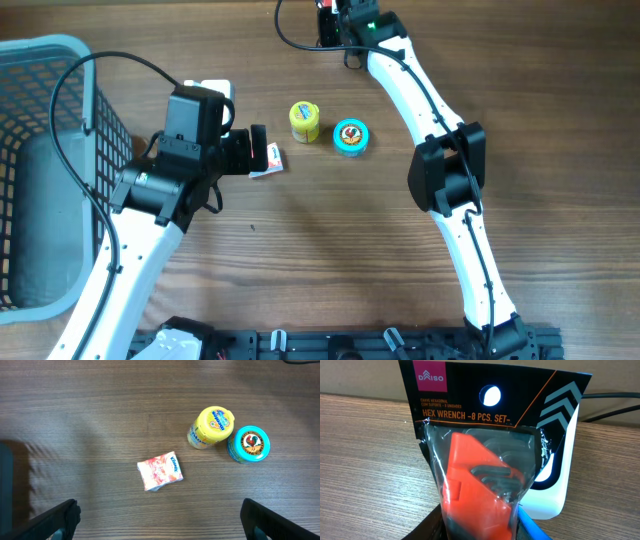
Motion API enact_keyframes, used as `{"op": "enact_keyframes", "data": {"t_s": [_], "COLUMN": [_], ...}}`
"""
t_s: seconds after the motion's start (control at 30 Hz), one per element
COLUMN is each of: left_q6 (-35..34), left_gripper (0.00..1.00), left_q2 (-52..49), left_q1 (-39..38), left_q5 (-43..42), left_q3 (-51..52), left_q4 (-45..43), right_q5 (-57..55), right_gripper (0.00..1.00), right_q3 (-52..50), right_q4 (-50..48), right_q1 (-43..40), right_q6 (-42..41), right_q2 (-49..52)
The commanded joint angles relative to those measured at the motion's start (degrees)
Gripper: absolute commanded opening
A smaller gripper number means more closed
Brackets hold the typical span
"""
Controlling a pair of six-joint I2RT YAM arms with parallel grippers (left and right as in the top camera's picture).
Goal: Scan the item barcode
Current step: 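Keep the package at the scanner, adjusting its angle with the right gripper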
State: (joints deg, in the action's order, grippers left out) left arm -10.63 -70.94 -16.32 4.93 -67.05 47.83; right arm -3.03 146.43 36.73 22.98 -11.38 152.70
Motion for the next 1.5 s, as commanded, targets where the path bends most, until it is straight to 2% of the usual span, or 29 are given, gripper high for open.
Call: {"op": "enact_keyframes", "data": {"t_s": [0.0, 0.3, 0.47, 0.87, 1.3, 1.47], "left_q6": [-1.7, -2.5, -3.7, -4.8, -5.0, -5.0], "left_gripper": [1.00, 1.00, 1.00, 1.00, 1.00, 1.00], "left_q2": [-0.1, -0.1, 0.0, 0.0, 0.1, 0.1], "left_q1": [0.3, 0.3, 0.3, 0.3, 0.3, 0.3], "left_q5": [0.9, -1.6, -1.7, -1.7, -2.5, -2.5], "left_q3": [-0.5, -0.5, -0.5, -0.5, -0.5, -0.5], "left_q4": [0.0, 0.7, 2.2, 2.6, 2.8, 2.8], "right_q5": [-1.3, -1.4, -0.7, 1.5, 3.6, 3.6], "right_gripper": [0.30, 0.30, 0.22, 0.24, 0.23, 0.16], "right_q3": [1.2, 1.2, 1.2, 1.2, 1.2, 1.7], "right_q4": [-0.2, 4.0, 3.5, -0.2, 7.6, 10.6], "right_q1": [-0.2, -1.2, -2.2, -2.4, -2.4, -2.3], "right_q6": [-2.5, -5.3, -5.4, -8.1, -8.4, -7.6], "right_q2": [0.7, 0.7, 0.7, 0.8, 0.9, 0.6]}}
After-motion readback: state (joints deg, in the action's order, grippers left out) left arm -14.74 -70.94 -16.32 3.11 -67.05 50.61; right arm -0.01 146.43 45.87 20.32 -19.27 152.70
